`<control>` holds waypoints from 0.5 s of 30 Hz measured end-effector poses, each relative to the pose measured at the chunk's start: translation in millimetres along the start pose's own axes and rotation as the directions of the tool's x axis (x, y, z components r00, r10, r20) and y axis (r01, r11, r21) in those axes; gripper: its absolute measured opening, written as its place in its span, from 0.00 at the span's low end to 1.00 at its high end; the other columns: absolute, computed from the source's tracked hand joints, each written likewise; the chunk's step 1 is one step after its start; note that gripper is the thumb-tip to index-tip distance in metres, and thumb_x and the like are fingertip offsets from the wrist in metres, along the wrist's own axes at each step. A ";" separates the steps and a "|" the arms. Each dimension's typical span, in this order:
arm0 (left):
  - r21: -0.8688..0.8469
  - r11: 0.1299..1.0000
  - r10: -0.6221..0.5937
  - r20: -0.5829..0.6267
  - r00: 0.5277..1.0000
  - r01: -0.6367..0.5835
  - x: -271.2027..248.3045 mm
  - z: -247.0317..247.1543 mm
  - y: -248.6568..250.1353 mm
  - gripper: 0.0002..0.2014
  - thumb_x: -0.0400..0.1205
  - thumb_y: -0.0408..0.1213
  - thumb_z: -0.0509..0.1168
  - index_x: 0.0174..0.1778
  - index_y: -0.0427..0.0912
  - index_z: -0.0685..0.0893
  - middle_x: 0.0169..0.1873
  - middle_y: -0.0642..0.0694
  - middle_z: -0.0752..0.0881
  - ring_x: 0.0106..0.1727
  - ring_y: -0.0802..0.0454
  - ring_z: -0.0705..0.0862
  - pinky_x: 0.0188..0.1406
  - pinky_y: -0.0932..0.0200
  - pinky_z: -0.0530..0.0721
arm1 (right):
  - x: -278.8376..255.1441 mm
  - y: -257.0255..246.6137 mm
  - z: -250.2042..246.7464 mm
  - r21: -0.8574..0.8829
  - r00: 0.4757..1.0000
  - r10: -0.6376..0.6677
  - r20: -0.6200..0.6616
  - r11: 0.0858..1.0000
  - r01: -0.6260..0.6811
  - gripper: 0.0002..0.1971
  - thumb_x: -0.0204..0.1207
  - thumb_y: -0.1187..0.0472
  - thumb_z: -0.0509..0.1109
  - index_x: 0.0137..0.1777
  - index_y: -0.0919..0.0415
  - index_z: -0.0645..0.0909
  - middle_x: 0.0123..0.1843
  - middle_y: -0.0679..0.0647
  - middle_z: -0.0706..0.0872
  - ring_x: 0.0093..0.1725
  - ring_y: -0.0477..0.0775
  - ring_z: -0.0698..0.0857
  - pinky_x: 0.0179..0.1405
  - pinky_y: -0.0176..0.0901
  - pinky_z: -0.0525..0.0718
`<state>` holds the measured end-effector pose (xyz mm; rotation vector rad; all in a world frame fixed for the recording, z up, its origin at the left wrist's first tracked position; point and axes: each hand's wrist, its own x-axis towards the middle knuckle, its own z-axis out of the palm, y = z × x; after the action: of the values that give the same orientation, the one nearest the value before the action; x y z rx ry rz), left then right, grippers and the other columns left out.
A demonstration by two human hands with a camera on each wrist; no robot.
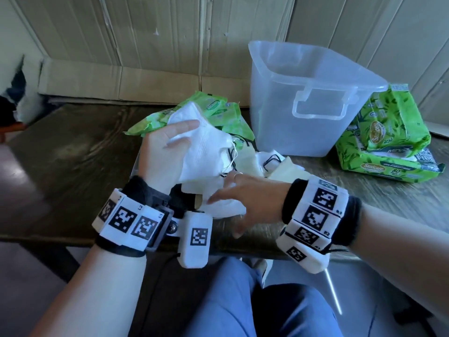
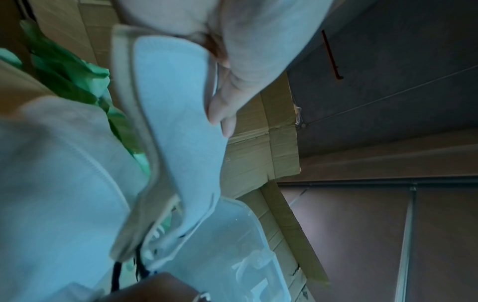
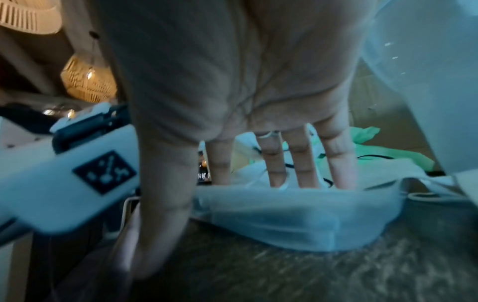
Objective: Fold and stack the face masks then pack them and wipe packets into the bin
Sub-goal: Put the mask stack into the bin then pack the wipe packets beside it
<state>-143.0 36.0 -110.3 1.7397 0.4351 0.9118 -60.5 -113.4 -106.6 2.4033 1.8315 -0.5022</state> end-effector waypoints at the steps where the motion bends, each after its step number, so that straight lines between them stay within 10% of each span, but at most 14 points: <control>1: -0.009 1.000 0.000 -0.023 1.000 -0.001 0.6 -2.6 -0.4 0.20 0.79 0.24 0.61 0.47 0.59 0.85 0.36 0.60 0.82 0.33 0.64 0.72 0.31 0.78 0.70 | 3.9 -2.0 2.5 -0.052 1.000 -0.008 0.016 0.999 0.009 0.36 0.67 0.52 0.77 0.74 0.43 0.66 0.67 0.58 0.68 0.66 0.57 0.70 0.65 0.53 0.73; 10: -0.046 0.999 -0.026 -0.158 0.987 0.019 9.7 -24.2 -3.6 0.19 0.78 0.22 0.62 0.52 0.54 0.84 0.39 0.61 0.82 0.25 0.69 0.73 0.28 0.80 0.69 | 0.9 23.4 -30.2 0.221 0.949 0.145 -0.279 0.972 -0.084 0.08 0.75 0.55 0.70 0.50 0.55 0.87 0.43 0.42 0.80 0.37 0.40 0.76 0.34 0.18 0.69; 15: -0.066 0.994 -0.090 -0.056 0.994 0.086 5.3 -12.4 -0.8 0.15 0.79 0.25 0.63 0.55 0.47 0.85 0.47 0.57 0.85 0.40 0.78 0.80 0.47 0.83 0.74 | -10.9 41.4 -64.6 0.449 0.544 0.449 -0.709 0.882 -0.144 0.09 0.72 0.58 0.73 0.39 0.65 0.87 0.28 0.53 0.79 0.23 0.39 0.75 0.27 0.23 0.70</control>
<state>-148.8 47.8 -107.5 1.6264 0.5119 0.9062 -10.1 -118.6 -47.9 3.4946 1.5049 0.4575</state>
